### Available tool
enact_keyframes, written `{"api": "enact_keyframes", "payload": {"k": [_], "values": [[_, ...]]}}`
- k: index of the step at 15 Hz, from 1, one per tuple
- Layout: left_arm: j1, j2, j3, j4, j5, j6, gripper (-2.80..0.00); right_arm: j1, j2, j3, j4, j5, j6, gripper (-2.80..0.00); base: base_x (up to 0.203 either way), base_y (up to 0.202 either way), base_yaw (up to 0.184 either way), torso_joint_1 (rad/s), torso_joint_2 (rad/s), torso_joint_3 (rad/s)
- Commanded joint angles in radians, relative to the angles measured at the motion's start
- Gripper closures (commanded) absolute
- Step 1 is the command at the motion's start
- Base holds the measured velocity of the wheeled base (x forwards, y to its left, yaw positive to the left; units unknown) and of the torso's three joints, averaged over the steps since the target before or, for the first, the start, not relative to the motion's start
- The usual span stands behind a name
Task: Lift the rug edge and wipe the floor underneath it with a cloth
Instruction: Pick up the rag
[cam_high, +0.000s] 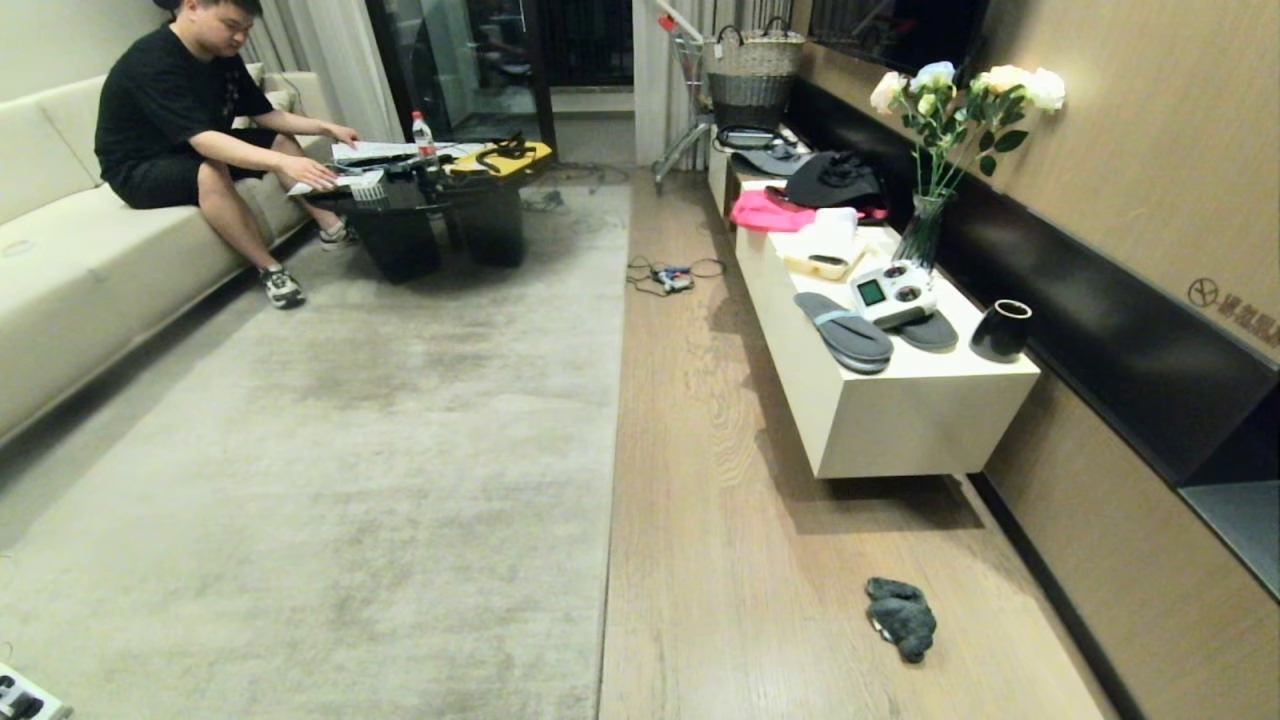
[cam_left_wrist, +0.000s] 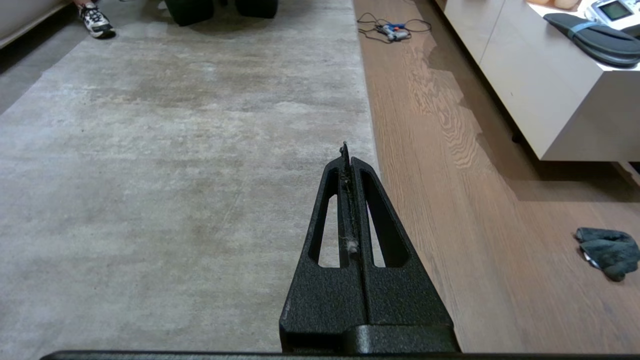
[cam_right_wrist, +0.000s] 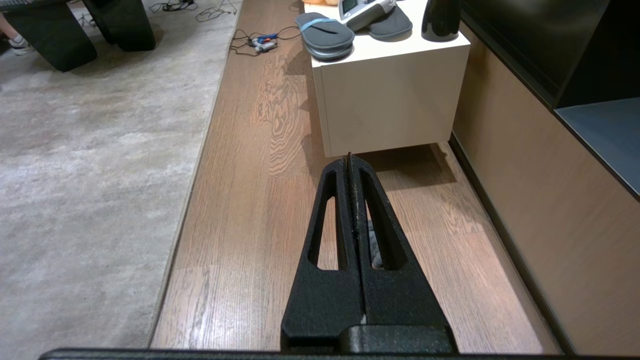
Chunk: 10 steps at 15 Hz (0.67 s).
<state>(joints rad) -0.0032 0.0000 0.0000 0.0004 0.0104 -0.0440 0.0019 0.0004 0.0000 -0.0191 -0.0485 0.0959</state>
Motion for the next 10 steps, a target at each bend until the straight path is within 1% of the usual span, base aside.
{"api": "enact_keyframes", "payload": {"k": [1, 10], "values": [[0.000, 0.002, 0.000, 0.000, 0.000, 0.000, 0.00, 0.001, 0.001, 0.000, -0.001, -0.001, 0.001, 0.00, 0.000, 0.000, 0.000, 0.000, 0.00, 0.000], [0.000, 0.002, 0.000, 0.000, 0.000, 0.000, 0.00, 0.001, 0.001, 0.000, -0.001, -0.001, 0.001, 0.00, 0.000, 0.000, 0.000, 0.000, 0.00, 0.000]]}}
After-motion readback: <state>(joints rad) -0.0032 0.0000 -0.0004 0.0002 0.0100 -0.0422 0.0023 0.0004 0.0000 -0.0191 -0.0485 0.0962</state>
